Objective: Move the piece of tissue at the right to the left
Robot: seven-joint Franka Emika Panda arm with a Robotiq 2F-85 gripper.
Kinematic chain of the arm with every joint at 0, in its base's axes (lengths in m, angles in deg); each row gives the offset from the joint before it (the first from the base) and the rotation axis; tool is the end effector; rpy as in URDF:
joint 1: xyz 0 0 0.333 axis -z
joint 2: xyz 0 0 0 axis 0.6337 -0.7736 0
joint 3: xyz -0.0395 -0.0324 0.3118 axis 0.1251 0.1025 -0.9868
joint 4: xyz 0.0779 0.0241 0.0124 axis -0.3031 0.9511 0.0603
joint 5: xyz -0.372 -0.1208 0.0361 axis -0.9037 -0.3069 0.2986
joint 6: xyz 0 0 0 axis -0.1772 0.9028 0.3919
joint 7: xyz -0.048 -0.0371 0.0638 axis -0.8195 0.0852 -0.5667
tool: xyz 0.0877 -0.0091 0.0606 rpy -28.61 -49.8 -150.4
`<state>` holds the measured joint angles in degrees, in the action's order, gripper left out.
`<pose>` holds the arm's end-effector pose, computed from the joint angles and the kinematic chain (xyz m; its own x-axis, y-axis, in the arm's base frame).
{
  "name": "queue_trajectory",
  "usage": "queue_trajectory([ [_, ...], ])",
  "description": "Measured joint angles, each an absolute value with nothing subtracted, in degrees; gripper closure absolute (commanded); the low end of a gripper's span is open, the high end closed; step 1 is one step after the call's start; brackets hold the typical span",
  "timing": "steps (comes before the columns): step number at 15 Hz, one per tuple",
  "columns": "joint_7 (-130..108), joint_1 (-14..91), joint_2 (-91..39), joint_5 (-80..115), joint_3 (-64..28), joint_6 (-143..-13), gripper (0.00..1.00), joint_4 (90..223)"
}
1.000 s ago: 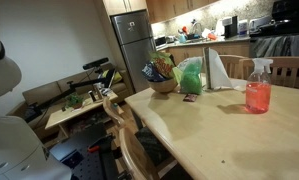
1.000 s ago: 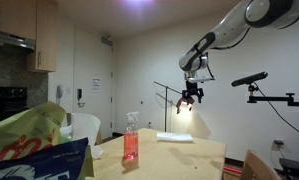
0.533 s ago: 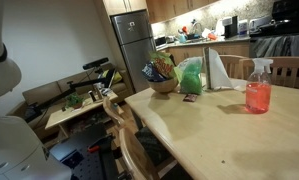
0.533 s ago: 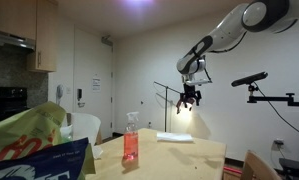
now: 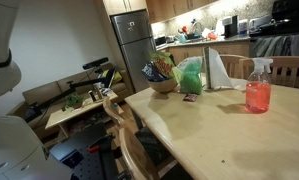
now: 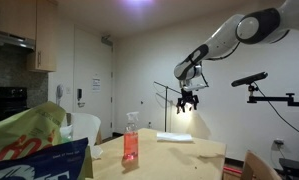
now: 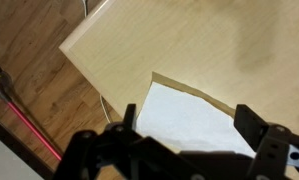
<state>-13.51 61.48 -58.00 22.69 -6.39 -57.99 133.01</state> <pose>0.6306 -0.4133 0.2773 0.7571 -0.6533 -0.0059 -0.6429 -0.7466 0.1714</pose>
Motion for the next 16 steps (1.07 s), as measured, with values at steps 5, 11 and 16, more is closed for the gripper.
queue_trajectory([
  [5, -13.5, 62.6, -63.0, 22.7, -6.4, -56.0, 0.00, 127.1],
  [11, -13.5, 63.9, -68.0, 22.7, -6.4, -52.4, 0.00, 120.0],
  [16, -13.5, 64.5, -71.4, 22.7, -6.4, -48.6, 0.00, 114.5],
])
